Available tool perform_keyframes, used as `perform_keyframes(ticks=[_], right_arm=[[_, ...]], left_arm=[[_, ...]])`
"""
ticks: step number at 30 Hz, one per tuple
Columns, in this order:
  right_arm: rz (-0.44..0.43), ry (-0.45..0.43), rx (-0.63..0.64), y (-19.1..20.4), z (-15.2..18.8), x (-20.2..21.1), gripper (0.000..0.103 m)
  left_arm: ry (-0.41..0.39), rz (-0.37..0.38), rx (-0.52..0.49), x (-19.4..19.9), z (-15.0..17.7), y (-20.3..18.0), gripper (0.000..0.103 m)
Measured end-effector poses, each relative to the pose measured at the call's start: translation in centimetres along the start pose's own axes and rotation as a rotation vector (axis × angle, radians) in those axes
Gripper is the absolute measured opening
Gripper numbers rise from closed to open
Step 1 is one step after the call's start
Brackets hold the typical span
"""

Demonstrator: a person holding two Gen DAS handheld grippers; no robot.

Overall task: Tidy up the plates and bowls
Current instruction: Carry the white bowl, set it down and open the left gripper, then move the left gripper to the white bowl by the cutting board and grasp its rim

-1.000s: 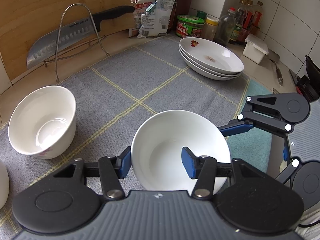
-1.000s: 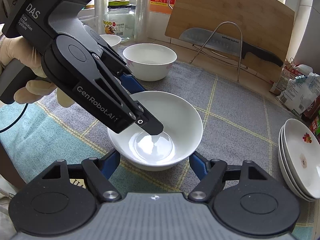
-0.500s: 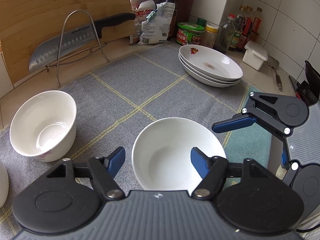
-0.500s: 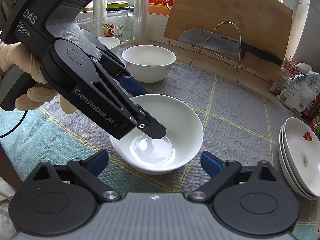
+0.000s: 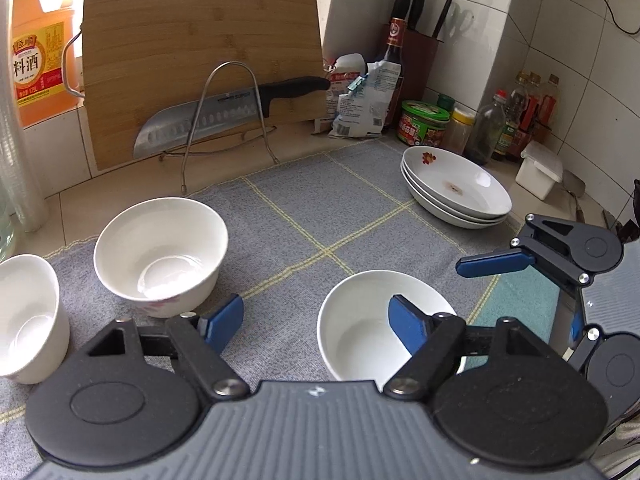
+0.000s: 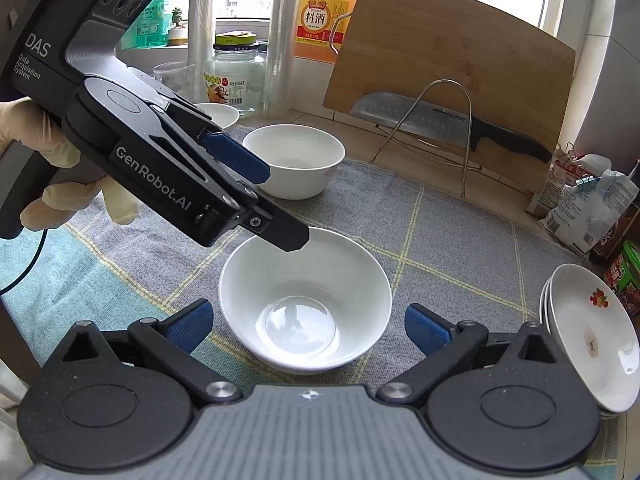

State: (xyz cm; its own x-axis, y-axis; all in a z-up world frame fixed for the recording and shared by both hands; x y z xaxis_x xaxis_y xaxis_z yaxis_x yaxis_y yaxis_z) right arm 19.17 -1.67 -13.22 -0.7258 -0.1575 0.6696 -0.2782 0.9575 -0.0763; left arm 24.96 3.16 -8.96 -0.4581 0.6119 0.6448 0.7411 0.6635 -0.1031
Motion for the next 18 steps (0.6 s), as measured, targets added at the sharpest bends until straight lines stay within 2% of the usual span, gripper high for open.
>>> perform_keyframes(ticks=[5,18], right_arm=[[0.037,-0.033,-0.002,-0.3,-1.0,-0.1,0.103],[0.033,-0.041,0.102,2.1,-5.3,-1.9,0.103]], left_arm=[[-0.010,-0.032,0.032,0.8,0.4,1.7,0.079],[-0.058,-0.125,0.014,2.6,-1.0,7.0,0.080]])
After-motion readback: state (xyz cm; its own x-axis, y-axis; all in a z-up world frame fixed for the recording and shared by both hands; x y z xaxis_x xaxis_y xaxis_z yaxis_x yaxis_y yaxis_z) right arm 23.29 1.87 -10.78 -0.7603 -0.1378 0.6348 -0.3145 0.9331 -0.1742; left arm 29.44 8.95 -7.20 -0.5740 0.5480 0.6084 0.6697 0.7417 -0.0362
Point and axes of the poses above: each gripper's, at about its wrist camera, not at the fingertips, and x roughly against the way its jaws point, y to its left, z to its underside, the point moved 10 cm from there along -x, roughly the way its jaws point, and after that the axes turned 4 degrees about -x, right-handed, at the moved point
